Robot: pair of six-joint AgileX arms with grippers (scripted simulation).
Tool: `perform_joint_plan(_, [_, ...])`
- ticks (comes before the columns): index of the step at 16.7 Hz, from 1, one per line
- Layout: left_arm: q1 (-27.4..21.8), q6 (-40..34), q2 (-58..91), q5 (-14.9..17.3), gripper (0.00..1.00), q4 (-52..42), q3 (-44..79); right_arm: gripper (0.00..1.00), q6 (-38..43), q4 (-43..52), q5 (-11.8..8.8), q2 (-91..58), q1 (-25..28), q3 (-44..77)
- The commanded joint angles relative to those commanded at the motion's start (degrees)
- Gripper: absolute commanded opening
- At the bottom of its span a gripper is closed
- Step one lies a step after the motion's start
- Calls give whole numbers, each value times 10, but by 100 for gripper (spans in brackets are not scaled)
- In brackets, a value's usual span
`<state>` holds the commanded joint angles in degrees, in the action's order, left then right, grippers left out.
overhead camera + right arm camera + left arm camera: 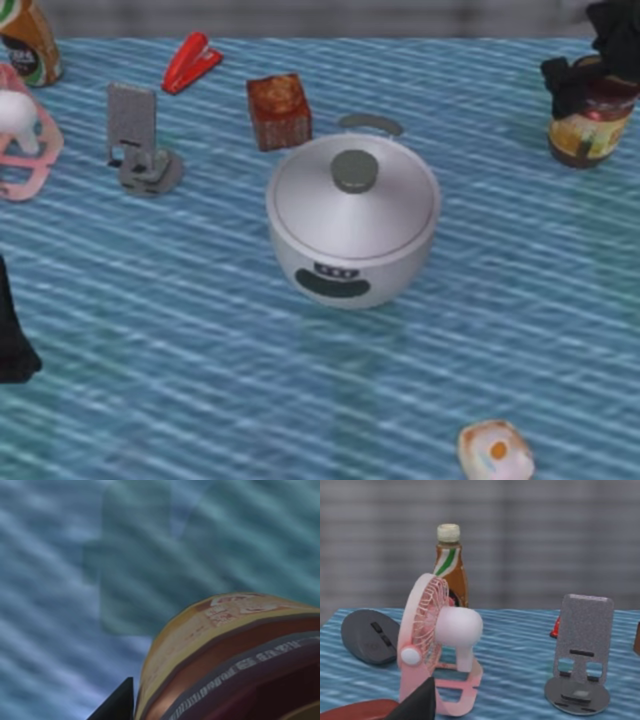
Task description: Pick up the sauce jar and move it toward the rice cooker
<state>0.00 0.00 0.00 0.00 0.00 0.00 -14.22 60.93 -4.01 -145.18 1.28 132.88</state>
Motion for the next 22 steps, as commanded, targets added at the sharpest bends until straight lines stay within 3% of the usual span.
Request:
perform_joint_plan(13, [0,0,0,0,100,0,0,0,4,30,-2,279,12,-246])
perform_joint_plan(19, [0,0,0,0,100,0,0,0,6,31,-2,286,10,-253])
perform_joint_plan(22, [0,0,0,0,100,0,0,0,45,13,11,293,34,-279])
